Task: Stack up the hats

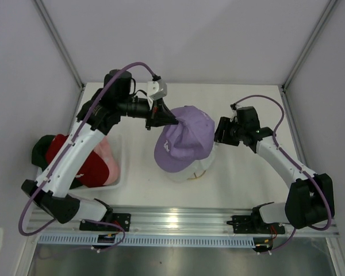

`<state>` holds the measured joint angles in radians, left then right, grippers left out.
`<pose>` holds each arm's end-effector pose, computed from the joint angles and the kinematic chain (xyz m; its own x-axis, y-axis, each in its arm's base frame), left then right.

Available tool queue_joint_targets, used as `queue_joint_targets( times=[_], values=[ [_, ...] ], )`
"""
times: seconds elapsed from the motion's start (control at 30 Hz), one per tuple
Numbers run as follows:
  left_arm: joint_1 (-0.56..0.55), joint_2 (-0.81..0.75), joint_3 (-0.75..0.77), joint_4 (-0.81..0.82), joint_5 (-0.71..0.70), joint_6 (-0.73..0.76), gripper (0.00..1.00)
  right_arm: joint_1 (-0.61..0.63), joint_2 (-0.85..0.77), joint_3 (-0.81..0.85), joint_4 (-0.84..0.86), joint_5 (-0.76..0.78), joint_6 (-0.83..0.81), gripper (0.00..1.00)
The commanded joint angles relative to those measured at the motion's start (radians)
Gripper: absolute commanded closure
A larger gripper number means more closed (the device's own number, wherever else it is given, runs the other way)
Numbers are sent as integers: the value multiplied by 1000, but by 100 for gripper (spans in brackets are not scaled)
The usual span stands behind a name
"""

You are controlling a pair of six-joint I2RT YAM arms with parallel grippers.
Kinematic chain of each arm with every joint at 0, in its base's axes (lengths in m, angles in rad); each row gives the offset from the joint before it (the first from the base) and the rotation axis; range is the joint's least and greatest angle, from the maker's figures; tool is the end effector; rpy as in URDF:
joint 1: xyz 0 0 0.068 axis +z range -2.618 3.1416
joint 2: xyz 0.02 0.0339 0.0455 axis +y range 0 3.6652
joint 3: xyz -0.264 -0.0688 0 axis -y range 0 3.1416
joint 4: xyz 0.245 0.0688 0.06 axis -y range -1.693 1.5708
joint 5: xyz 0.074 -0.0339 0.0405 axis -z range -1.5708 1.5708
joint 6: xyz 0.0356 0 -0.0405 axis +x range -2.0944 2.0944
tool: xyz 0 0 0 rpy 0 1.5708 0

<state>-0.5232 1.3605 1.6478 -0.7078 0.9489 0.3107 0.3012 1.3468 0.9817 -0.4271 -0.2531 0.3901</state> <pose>0.2188 -0.1596 0.4600 -0.0512 0.2351 -0.9706 0.9972 0.0651 -0.0368 0.2722 0.0939 0.2623 -0.8019 0.1364 -0.5817 -0.1624 0.8872 0.4319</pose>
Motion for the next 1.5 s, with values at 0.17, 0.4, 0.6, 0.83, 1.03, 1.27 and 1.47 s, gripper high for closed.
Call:
queue_joint_targets(
  times=[0.17,0.4,0.6,0.83,1.03,1.27,1.47],
  values=[
    [-14,139,64,-91,180,275,98,-11,-63,8,24,-23,16,39],
    [-17,282,115,-250,257,424,96,-16,-80,-5,7,-14,15,37],
    [-31,292,46,-208,177,404,90,-24,-103,0,-15,-18,23,34],
    [-37,223,-71,-108,114,347,77,-46,-126,40,-110,24,33,21],
    [-37,193,-86,-119,68,324,71,-135,-176,130,-231,-31,18,17],
    [-35,169,-66,-111,27,248,0,-142,-245,230,-266,-78,-3,12],
    [-34,94,-69,-27,-7,154,1,-139,-265,201,-171,-222,-11,11]
  ],
)
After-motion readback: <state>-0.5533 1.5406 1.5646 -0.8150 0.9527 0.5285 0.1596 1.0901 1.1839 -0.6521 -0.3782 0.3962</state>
